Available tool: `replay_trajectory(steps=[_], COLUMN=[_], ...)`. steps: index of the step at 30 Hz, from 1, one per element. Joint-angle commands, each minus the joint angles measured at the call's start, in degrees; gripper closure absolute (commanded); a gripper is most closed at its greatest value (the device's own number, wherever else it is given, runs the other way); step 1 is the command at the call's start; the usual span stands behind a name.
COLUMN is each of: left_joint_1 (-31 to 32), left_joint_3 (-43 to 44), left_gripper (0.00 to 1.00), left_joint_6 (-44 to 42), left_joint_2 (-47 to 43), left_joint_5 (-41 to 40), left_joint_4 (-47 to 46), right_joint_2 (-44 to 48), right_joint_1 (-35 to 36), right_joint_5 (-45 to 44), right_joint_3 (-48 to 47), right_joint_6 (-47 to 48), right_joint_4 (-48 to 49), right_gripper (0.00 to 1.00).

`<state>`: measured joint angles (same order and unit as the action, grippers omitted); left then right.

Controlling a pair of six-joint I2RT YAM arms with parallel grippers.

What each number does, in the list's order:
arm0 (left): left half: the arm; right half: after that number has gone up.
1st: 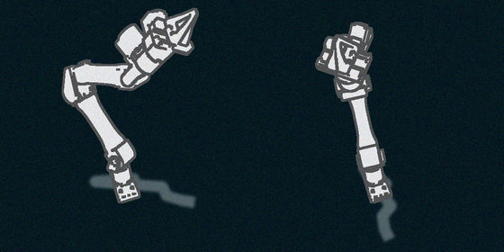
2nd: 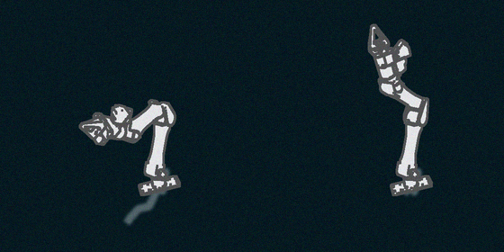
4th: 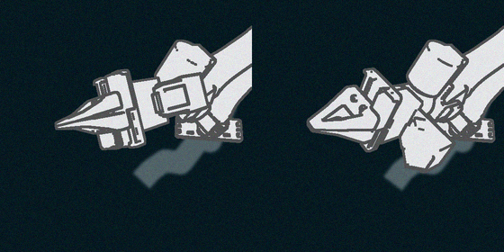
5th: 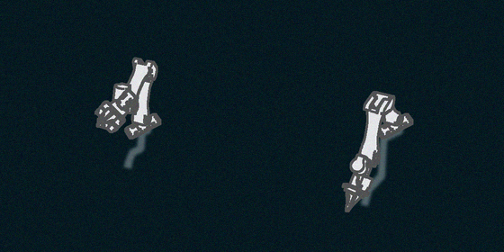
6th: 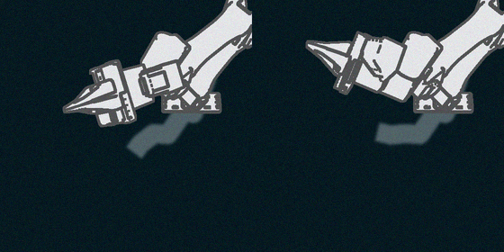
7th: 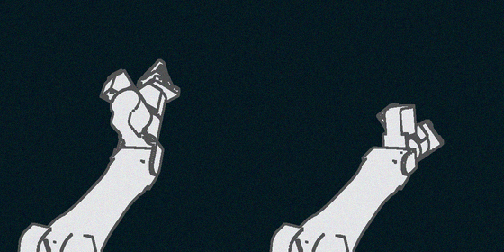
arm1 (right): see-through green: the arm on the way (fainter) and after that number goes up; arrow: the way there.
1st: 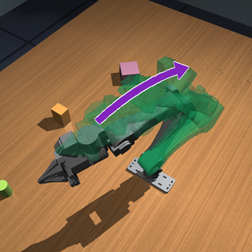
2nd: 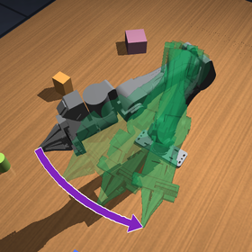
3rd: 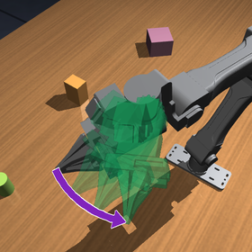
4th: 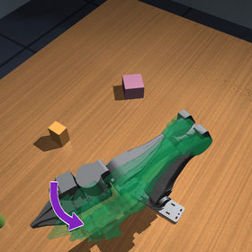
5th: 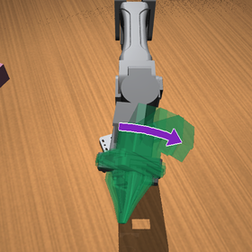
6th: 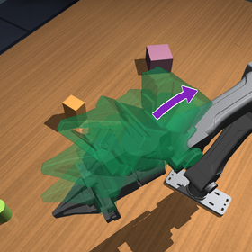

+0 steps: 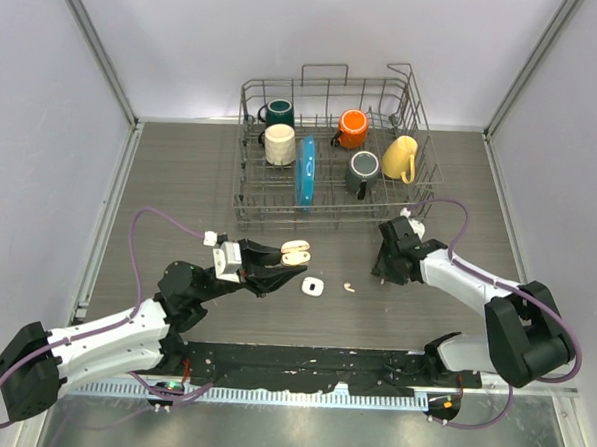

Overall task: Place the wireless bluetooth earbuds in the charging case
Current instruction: Adjust the earbud at the center of the board.

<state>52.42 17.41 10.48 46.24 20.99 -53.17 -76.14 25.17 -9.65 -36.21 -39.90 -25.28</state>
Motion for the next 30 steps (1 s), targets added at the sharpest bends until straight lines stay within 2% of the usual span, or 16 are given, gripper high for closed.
replay_trajectory(steps=[1, 9, 22, 28, 30], left_joint_1=[0.13, 0.13, 0.13, 0.13, 0.13], left_joint_3=[0.08, 0.26, 1.66, 1.75, 1.93], left_gripper=[1.00, 1.00, 1.00, 1.00, 1.00], left_joint_6=[-0.20, -0.20, -4.86, -4.07, -4.06], left_joint_2=[-0.80, -0.62, -5.54, -6.77, -7.13], left_joint_5=[-0.69, -0.25, 0.63, 0.45, 0.36], left_joint_4=[-1.59, -1.77, 6.67, 6.23, 6.50], right_joint_2=[0.82, 2.66, 12.76, 18.30, 18.92], right_joint_1=[0.41, 0.41, 0.41, 0.41, 0.41], right_joint_5=[-2.39, -2.74, -5.73, 0.68, 1.47], right_joint_3=[1.14, 0.00, -0.45, 1.93, 2.19], right_joint_6=[-0.97, 3.77, 12.21, 16.43, 16.17], right_joint_4=[-0.65, -0.74, 0.14, 5.06, 5.76], right_gripper=[0.57, 0.41, 0.35, 0.32, 0.28])
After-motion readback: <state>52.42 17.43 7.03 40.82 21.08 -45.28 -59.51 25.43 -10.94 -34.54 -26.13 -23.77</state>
